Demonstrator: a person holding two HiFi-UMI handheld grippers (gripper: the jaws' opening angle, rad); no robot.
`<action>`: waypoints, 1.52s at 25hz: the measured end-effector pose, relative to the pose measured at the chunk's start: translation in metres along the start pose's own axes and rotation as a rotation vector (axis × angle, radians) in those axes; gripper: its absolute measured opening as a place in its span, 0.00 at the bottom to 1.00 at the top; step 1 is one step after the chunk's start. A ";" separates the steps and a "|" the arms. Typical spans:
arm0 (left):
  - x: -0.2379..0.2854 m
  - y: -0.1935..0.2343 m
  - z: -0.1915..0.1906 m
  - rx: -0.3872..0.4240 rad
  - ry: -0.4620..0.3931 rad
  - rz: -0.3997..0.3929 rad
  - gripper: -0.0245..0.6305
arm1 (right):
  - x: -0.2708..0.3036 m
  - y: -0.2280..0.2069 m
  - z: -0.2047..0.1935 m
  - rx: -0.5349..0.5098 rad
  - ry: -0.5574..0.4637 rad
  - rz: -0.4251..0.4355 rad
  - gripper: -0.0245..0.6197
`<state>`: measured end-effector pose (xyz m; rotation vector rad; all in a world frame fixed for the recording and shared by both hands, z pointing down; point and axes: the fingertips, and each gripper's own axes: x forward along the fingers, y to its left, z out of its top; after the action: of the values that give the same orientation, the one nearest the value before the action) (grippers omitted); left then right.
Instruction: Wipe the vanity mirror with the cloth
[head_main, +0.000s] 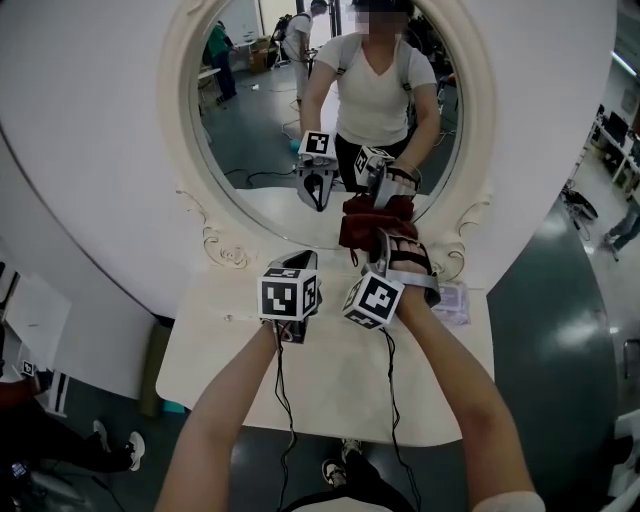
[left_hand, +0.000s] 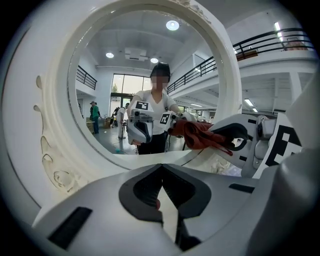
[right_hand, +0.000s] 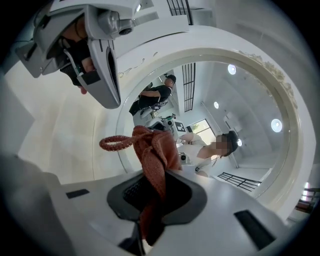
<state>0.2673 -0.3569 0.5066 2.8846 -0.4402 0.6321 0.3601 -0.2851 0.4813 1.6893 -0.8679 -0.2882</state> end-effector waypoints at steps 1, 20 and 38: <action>-0.001 0.003 -0.001 -0.003 0.001 0.003 0.05 | 0.001 0.003 0.002 0.000 -0.002 0.007 0.13; -0.035 0.014 0.026 -0.036 -0.076 -0.007 0.05 | -0.022 -0.007 0.016 0.014 0.000 0.026 0.13; -0.155 -0.028 0.025 0.034 -0.245 0.067 0.05 | -0.151 -0.043 0.014 0.863 -0.202 0.107 0.13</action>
<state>0.1513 -0.2967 0.4149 3.0027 -0.5653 0.2965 0.2633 -0.1904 0.4006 2.4162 -1.3470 0.0083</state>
